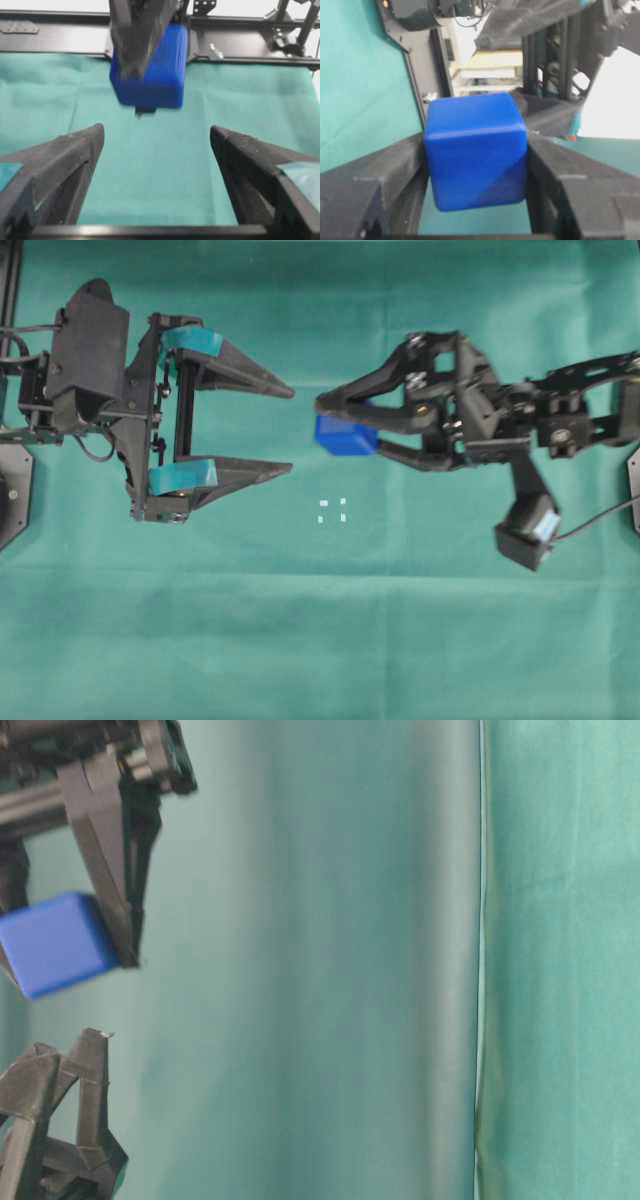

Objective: Handover the blue block to the right arm after grasping it with the left arm, then place it in the designated position.

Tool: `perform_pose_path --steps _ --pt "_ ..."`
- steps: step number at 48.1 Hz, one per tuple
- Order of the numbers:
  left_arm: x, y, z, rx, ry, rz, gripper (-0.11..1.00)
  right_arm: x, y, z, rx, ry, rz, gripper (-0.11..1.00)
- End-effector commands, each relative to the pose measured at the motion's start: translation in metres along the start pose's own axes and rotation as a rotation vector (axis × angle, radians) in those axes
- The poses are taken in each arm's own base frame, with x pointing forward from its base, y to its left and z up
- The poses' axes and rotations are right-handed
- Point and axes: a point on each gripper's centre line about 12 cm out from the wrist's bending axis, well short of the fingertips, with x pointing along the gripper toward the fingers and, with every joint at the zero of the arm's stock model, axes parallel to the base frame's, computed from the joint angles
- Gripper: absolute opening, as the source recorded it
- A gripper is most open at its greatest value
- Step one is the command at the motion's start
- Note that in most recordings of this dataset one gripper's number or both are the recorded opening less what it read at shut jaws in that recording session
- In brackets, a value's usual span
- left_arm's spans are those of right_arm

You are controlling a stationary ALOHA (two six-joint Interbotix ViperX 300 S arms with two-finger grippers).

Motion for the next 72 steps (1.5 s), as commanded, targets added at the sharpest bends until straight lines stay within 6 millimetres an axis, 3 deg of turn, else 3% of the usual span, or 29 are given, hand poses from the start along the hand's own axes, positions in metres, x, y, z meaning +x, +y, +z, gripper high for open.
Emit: perform_pose_path --steps 1,11,38,47,54,72 --pt "-0.004 0.001 0.010 -0.002 -0.032 0.002 0.99 -0.011 -0.011 0.004 0.014 -0.014 -0.036 0.54" --pt "-0.003 0.001 0.010 0.001 -0.031 0.002 0.99 -0.012 -0.010 0.005 0.124 -0.021 -0.034 0.54" --pt "-0.003 0.001 0.008 0.012 -0.012 0.003 0.99 -0.035 -0.009 0.011 0.968 -0.058 -0.025 0.55" --pt "-0.002 0.001 0.008 0.012 -0.009 0.003 0.99 -0.035 -0.003 0.004 1.224 0.014 -0.011 0.54" --pt "-0.002 0.000 0.008 0.014 -0.011 0.001 0.99 -0.036 0.000 0.002 1.297 0.050 -0.009 0.54" --pt "-0.002 0.000 0.008 0.012 -0.008 0.001 0.99 -0.035 0.000 0.002 1.295 0.053 -0.006 0.54"
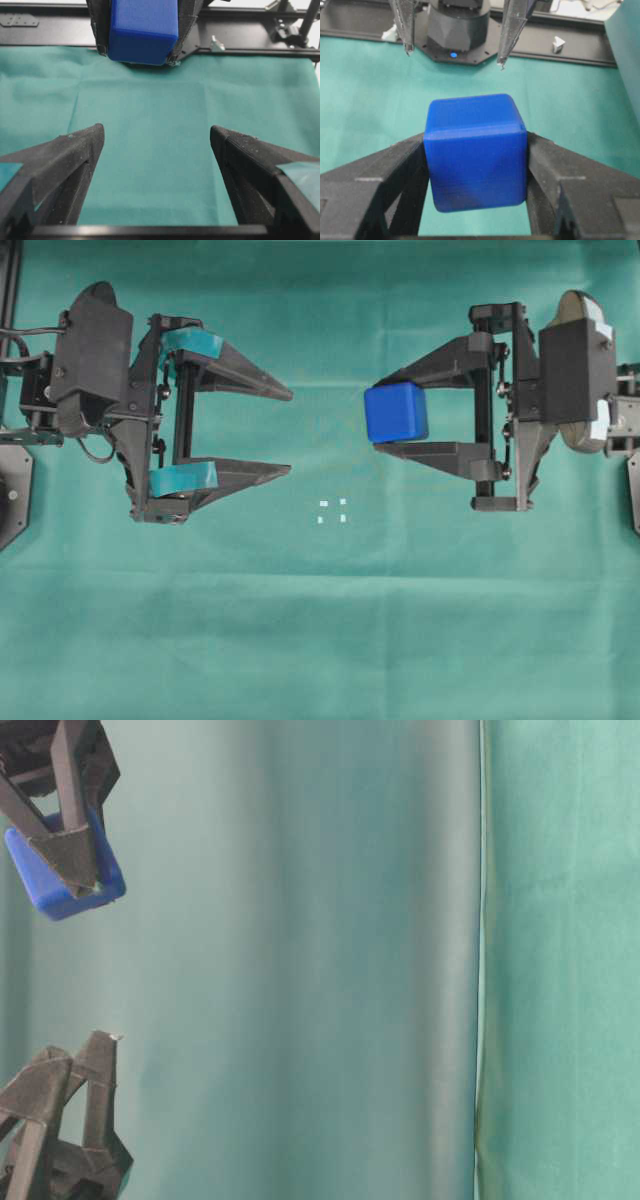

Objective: Handover the blue block to the right arm after grasping it with the left arm, then place it in the designated position.

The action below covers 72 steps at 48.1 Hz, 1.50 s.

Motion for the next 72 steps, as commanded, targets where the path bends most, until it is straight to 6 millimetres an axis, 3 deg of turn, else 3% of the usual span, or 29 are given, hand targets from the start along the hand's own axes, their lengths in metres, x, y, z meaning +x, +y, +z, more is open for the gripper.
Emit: perform_pose_path --steps 1,72 --pt "-0.0018 0.0004 0.0100 0.001 -0.029 0.001 0.99 -0.0051 0.0008 0.0093 0.006 -0.030 0.005 0.54" --pt "-0.0018 0.0009 0.0098 0.001 -0.028 0.003 0.99 -0.0047 -0.0004 0.0078 0.009 -0.015 -0.005 0.54"
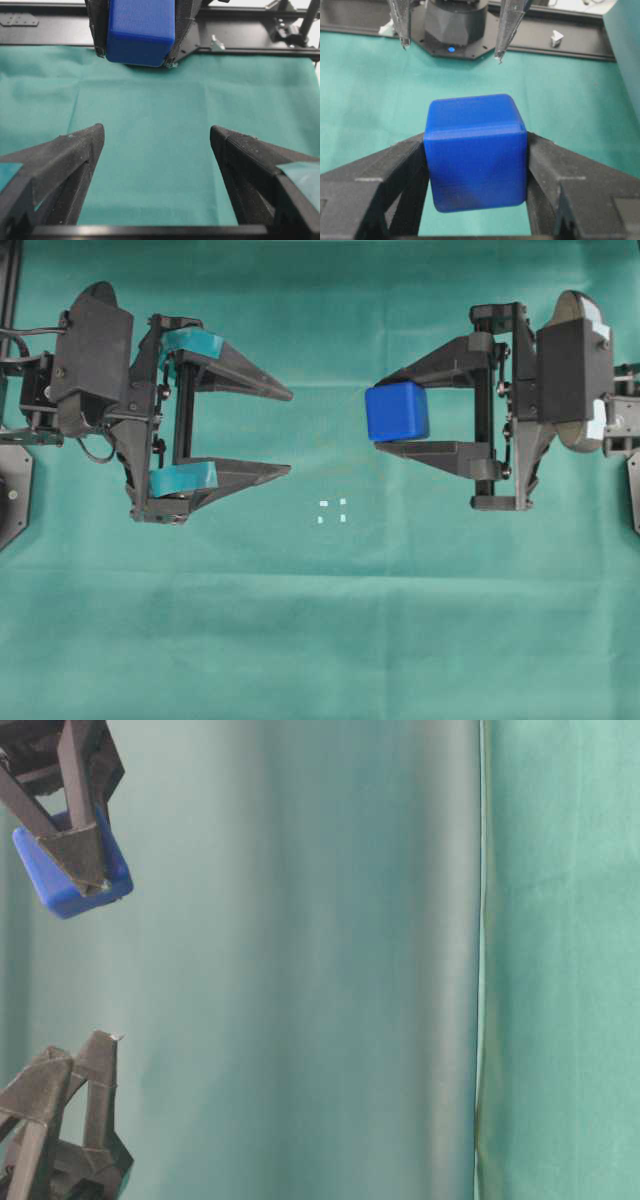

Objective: Handover the blue block to the right arm after grasping it with the left arm, then place it in the designated position.

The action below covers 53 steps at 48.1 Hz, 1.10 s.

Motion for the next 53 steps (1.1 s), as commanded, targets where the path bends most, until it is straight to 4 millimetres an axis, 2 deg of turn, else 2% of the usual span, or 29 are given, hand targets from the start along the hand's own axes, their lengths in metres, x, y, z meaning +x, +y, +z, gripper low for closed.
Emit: perform_pose_path --steps 1,21,37,53 --pt "-0.003 0.000 0.012 0.001 -0.035 0.001 0.99 -0.005 0.001 0.010 0.006 -0.030 0.006 0.54" --pt "-0.003 0.001 0.012 0.001 -0.035 0.002 0.99 -0.005 0.002 0.005 0.011 0.004 -0.005 0.54" --pt "-0.003 0.001 0.012 0.001 -0.035 0.002 0.99 -0.004 -0.001 -0.015 0.088 0.163 -0.072 0.54" --pt "-0.003 0.001 0.012 0.001 -0.035 0.002 0.99 -0.007 0.002 -0.026 0.114 0.252 -0.092 0.54"
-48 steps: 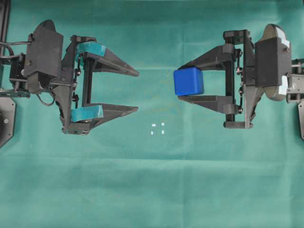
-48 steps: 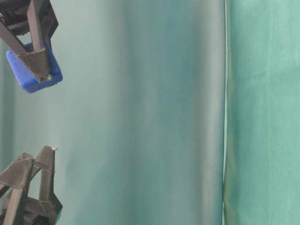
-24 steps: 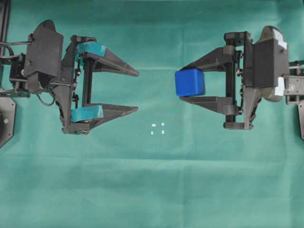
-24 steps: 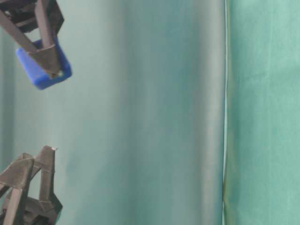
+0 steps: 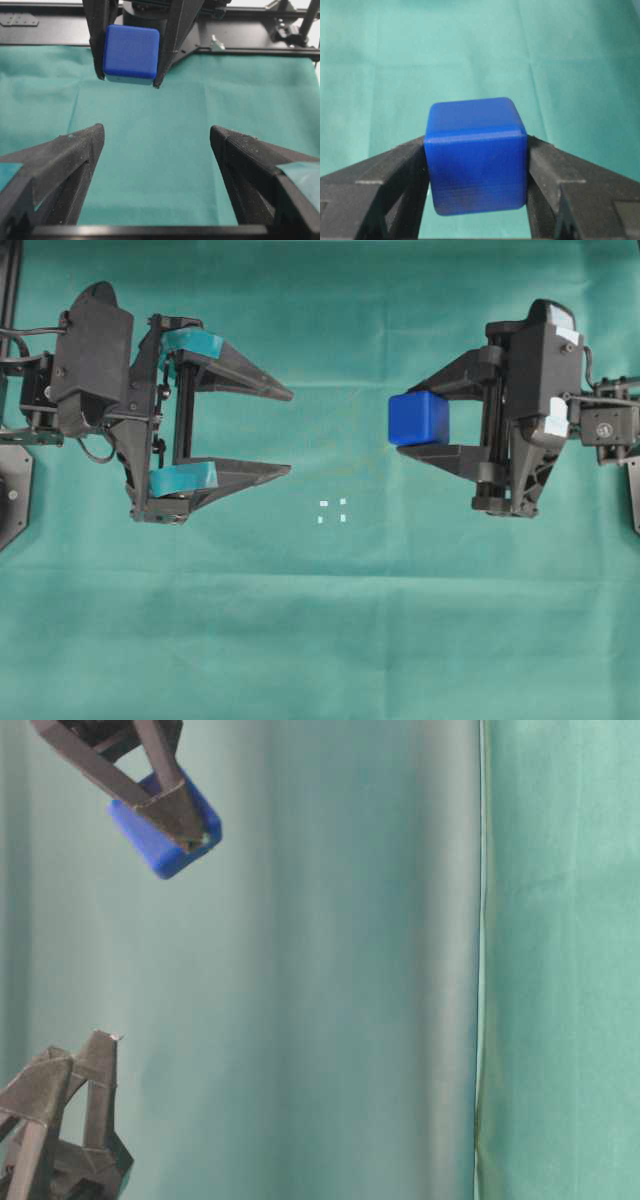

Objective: Handover the blue block to the right arm after grasping it with the left arm, then place it in the designated position.
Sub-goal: 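Move the right gripper with the cube left over the white markers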

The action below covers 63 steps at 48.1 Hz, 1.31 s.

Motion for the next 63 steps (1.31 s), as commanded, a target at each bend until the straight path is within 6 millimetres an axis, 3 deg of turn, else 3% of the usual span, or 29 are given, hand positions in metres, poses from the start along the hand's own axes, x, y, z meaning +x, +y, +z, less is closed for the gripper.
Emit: perform_pose_path --steps 1,26,44,63 --pt "-0.002 0.000 0.011 0.001 -0.032 0.001 0.99 -0.004 0.002 0.005 0.009 -0.009 0.007 0.54" --pt "-0.002 0.001 0.012 -0.001 -0.034 0.002 0.99 0.002 0.005 0.001 0.005 0.009 0.008 0.54" --pt "-0.003 0.001 0.012 -0.001 -0.034 0.002 0.99 0.043 0.011 -0.020 -0.014 0.088 0.014 0.54" --pt "-0.004 0.001 0.011 -0.001 -0.031 0.003 0.99 0.104 0.025 -0.053 -0.019 0.143 0.076 0.54"
